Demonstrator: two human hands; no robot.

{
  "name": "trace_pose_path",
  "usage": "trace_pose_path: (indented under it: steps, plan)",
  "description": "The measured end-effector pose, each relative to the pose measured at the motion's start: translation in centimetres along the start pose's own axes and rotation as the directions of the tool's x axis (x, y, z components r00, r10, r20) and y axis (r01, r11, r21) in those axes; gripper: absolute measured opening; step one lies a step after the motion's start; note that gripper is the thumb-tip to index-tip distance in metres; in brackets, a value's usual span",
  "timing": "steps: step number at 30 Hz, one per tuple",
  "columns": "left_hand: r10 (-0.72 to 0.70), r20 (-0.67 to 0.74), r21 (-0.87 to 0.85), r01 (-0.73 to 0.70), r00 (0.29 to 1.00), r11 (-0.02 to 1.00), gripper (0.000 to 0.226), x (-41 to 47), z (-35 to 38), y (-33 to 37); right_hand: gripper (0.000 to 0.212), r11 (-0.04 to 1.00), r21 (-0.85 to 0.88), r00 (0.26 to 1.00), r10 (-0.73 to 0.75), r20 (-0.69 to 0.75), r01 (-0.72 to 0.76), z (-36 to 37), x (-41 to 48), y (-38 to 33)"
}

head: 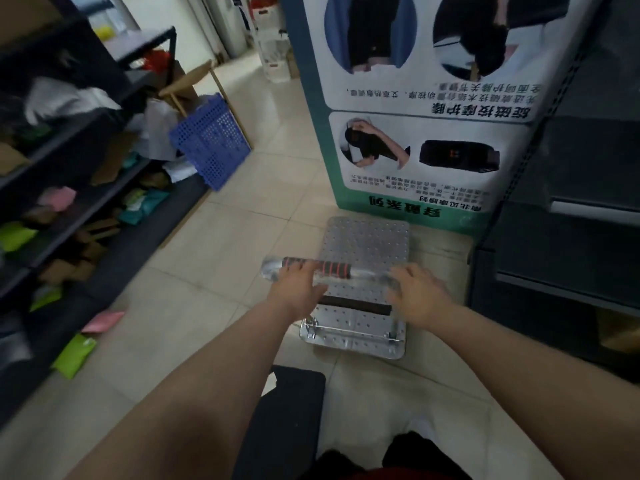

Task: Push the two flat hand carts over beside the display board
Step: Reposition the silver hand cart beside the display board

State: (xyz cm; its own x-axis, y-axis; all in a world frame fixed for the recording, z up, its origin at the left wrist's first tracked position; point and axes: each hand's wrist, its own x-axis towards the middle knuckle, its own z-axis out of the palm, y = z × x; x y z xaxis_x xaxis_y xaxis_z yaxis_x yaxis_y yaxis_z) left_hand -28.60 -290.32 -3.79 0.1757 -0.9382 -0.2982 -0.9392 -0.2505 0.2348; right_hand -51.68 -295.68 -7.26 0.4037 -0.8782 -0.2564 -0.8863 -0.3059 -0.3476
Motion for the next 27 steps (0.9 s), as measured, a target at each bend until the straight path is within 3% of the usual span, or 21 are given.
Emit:
trace_pose_path:
  steps: [11, 17, 27]
  plan:
    - [-0.097, 0.106, 0.072, 0.090, 0.990, 0.993, 0.062, 4.5, -0.9, -3.3, 0.045, 0.998, 0.017, 0.987, -0.064, 0.144, 0.062, 2.1, 5.2, -2.4]
    - [-0.026, 0.202, 0.170, -0.009, 0.979, 0.985, 0.054, 7.9, -0.1, -6.4, 0.036, 0.992, 0.119, 0.991, 0.033, 0.132, -0.049, 3.6, 6.3, -2.9]
    - [0.165, 0.238, 0.106, -0.194, 0.957, 0.975, 0.035, 10.6, 2.0, -8.6, 0.033, 0.946, 0.257, 0.980, 0.191, 0.051, -0.198, 5.0, 6.8, -3.8]
